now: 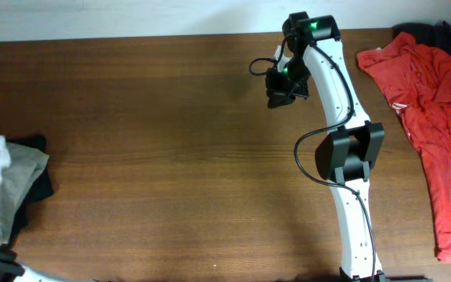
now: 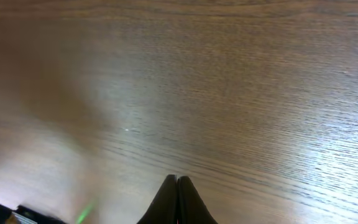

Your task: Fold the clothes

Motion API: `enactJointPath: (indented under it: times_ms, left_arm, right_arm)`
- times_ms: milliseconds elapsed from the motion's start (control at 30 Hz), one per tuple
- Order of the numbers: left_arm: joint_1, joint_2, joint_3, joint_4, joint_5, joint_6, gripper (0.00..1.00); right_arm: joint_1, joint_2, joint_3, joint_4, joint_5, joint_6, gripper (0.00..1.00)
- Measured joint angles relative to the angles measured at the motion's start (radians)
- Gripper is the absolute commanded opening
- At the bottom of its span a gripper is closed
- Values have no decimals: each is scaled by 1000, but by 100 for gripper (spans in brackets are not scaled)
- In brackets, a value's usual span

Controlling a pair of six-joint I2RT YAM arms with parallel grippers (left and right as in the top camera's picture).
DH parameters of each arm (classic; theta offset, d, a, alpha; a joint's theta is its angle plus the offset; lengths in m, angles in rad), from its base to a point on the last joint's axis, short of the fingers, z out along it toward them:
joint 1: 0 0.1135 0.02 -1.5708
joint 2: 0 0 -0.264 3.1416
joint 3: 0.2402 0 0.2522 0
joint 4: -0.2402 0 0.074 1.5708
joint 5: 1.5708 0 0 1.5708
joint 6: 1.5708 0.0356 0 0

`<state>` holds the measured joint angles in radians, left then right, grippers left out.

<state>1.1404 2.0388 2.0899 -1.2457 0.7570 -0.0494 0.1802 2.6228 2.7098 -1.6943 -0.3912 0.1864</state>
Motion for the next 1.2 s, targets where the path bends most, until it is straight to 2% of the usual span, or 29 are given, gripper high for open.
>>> enactJointPath:
  times_ms: [67,133,267,367,467,533,633,767,833,967,1100,1200]
  left_arm:
    - [16,13,-212,152,60,1,1]
    - [5,16,-300,224,86,0,1]
    - [-89,16,-307,309,124,-50,1]
    - [-317,15,-243,443,140,-153,0]
    - [-437,6,-158,551,161,-263,0]
    - [-416,1,-154,529,152,-296,0]
    - [-297,1,-154,449,134,-298,0]
    - [-132,1,-159,353,126,-217,0]
    - [-91,1,-183,333,126,-173,0]
    - [-105,1,-189,361,131,-145,0]
    - [-208,1,-195,508,154,-197,0]
    - [-228,1,-195,487,161,-217,0]
  right_arm:
    - [0,0,0,0,-6,-7,4]
    - [4,0,0,0,-9,-6,4]
    - [27,0,0,2,-12,-8,4]
    - [27,0,0,1,-12,-11,5]
    - [27,0,0,1,-11,-12,5]
    - [27,0,0,0,-11,-11,5]
    - [27,0,0,0,-11,-12,5]
    - [47,0,0,0,-11,-11,4]
    - [68,0,0,0,-12,-11,4]
    - [92,0,0,5,-12,-12,4]
    - [92,0,0,11,-12,-12,5]
    - [92,0,0,11,-12,-14,5]
